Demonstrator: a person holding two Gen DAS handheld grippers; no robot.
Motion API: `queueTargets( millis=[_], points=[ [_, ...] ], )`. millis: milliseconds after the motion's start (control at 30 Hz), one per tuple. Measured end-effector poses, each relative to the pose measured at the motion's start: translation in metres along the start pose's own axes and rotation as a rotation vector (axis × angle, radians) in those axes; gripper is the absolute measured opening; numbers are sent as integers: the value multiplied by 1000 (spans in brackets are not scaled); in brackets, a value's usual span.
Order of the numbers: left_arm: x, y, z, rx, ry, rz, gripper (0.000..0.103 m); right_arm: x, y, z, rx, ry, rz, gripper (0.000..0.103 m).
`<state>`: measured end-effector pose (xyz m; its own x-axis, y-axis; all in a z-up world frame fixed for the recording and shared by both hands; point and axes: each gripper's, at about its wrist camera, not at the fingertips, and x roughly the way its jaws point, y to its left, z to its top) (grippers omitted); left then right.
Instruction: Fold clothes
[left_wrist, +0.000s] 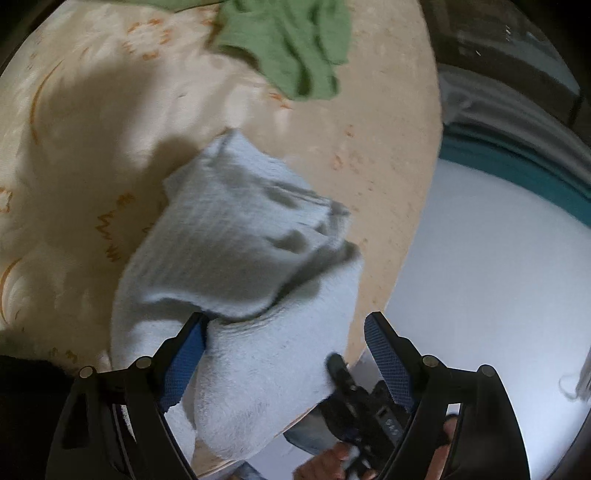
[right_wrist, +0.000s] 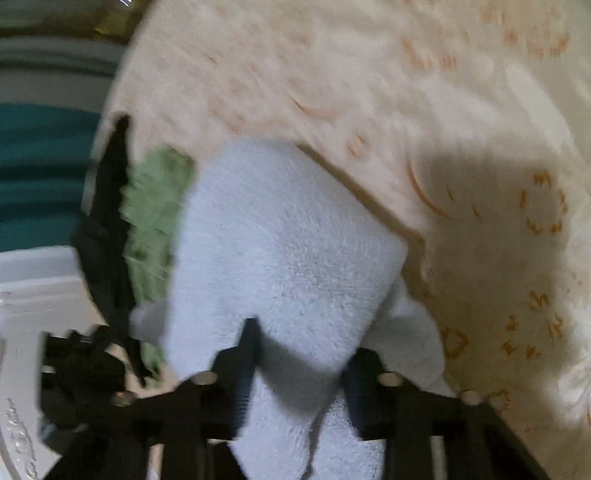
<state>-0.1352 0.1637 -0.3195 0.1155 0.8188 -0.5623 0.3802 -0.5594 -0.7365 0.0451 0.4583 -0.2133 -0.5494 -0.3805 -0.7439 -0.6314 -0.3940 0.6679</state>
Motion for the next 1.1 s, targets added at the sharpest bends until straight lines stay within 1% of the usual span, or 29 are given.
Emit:
queueTargets(
  millis=[67, 100, 167, 200, 267, 333, 367, 433, 500, 533, 567, 633, 667, 700, 767, 867, 900, 1000, 1100],
  points=[
    [0, -8, 0, 19, 4, -5, 86, -18, -1, 1, 16, -48, 59, 11],
    [1, -12, 1, 24, 5, -6, 86, -25, -1, 1, 12, -57, 68, 8],
    [4, -20, 1, 38, 9, -2, 87, -35, 2, 0, -12, -76, 77, 6],
    [13, -28, 3, 43, 20, 0, 87, -41, 4, -1, -16, -86, 100, 6],
    [25, -40, 1, 69, 38, -1, 87, -48, 6, -3, -6, -103, 177, 6],
    [27, -44, 3, 78, 34, 14, 87, -53, 17, -4, -37, -107, 204, 6],
    [27, -43, 4, 75, 34, 17, 87, -57, 21, -6, -62, -106, 198, 6],
    [27, -43, 5, 68, 33, 23, 87, -55, 24, -13, -117, -60, 137, 6],
    [22, -39, 5, 64, 38, 15, 87, -43, 18, -17, -116, -5, 103, 7],
    [19, -37, 5, 61, 28, 29, 87, -37, 11, -20, -108, 7, 80, 7],
    [24, -37, 2, 63, 20, 43, 88, -31, 4, -22, -99, 19, 57, 11],
    [29, -33, -3, 55, 11, 58, 88, -28, -13, -24, -64, 13, 24, 24],
    [29, -30, -4, 46, 10, 59, 88, -31, -24, -25, -23, 1, 30, 47],
    [29, -28, -6, 36, 9, 60, 88, -35, -33, -25, 17, -11, 43, 64],
    [25, -19, -8, 15, 13, 57, 88, -44, -52, -25, 95, -28, 69, 65],
    [38, -20, -32, -1, 19, 57, 88, -48, -77, -24, 184, -26, 96, 65],
    [38, -20, -35, -2, 21, 57, 88, -48, -83, -24, 202, -18, 107, 65],
    [39, -21, -42, -4, 28, 58, 88, -40, -91, -26, 236, 27, 145, 65],
    [37, -18, -49, -3, 29, 59, 88, -34, -92, -30, 269, 13, 197, 65]
  ],
)
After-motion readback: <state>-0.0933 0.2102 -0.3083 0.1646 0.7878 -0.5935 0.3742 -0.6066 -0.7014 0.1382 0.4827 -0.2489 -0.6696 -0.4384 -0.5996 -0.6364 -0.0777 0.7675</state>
